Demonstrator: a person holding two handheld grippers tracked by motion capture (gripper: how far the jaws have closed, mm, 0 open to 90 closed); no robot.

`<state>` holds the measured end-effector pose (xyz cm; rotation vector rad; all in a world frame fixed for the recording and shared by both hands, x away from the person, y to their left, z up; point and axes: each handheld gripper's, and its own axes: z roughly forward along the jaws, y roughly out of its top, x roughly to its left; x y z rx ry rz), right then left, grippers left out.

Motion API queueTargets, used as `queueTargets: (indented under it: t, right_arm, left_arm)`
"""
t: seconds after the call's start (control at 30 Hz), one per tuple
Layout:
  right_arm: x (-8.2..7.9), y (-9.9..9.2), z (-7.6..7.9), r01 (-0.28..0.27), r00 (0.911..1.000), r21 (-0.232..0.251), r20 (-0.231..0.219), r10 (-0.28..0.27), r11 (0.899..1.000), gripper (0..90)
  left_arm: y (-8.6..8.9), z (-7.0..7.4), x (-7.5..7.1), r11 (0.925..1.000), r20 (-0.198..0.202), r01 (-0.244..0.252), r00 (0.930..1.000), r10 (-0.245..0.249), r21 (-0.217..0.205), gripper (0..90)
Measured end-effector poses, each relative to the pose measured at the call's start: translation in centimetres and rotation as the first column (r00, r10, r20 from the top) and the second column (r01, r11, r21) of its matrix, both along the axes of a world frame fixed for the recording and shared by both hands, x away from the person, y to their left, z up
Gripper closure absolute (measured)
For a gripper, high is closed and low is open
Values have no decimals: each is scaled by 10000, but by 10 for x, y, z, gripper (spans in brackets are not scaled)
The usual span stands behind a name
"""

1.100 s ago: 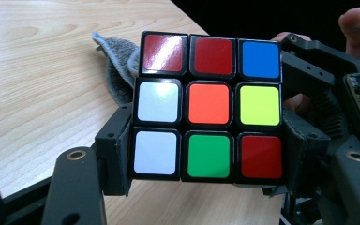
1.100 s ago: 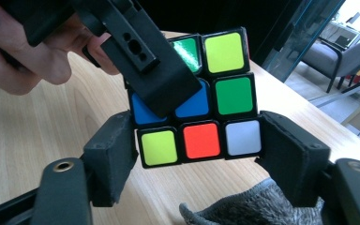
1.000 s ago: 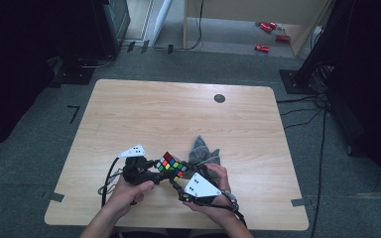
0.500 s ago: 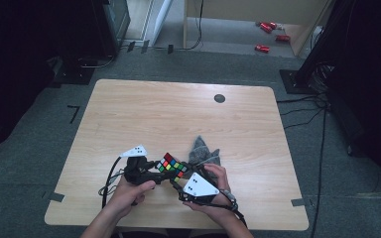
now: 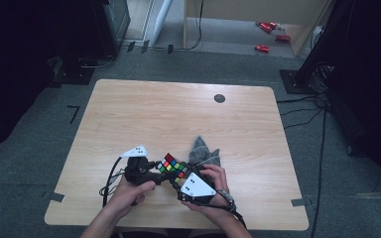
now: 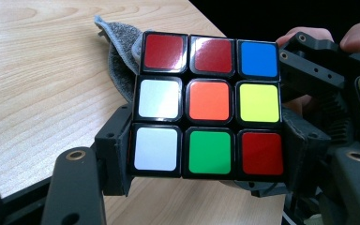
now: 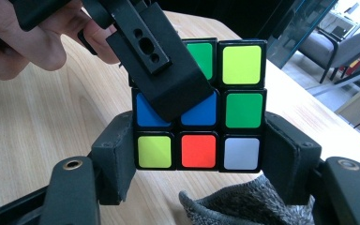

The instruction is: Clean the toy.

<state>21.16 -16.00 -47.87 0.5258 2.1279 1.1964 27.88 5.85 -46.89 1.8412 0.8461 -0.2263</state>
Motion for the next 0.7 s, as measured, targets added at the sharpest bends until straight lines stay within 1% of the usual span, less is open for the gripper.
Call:
queueTargets:
  t: [0.1,0.2,0.3,0.37,0.47,0.5,0.6,0.7]
  right_arm:
    - [0,0,1,2,10000,-56,24,-2,10000,344]
    - [1,-2,2,65,10000,-77,-3,-65,9999,345]
    - [3,-6,1,308,9995,-191,-16,-309,9993,345]
    - [5,-10,1,474,9988,-182,-97,-476,9987,345]
    - [10,-17,1,873,9959,-206,-204,-877,9960,345]
    - [12,-20,1,1016,9944,-138,-287,-1019,9947,345]
    - [17,-31,5,1419,9886,301,-555,-1401,9894,345]
    - [20,-40,12,1698,9838,753,-720,-1645,9826,345]
  left_arm:
    - [0,0,0,10000,85,44,10000,-43,-42,337]
    - [1,2,-1,9999,261,-54,9996,58,-150,326]
    - [7,6,-1,9978,494,-345,9981,373,-561,316]
    - [12,9,-1,9943,672,-533,9960,596,-921,311]
    - [20,11,0,9893,1011,-683,9915,816,-1288,305]
    - [23,11,0,9885,1188,-756,9887,914,-1312,300]
    - [25,9,1,9911,1557,-867,9826,1018,-1008,296]
    - [23,6,-2,9949,2171,-777,9720,898,-635,326]
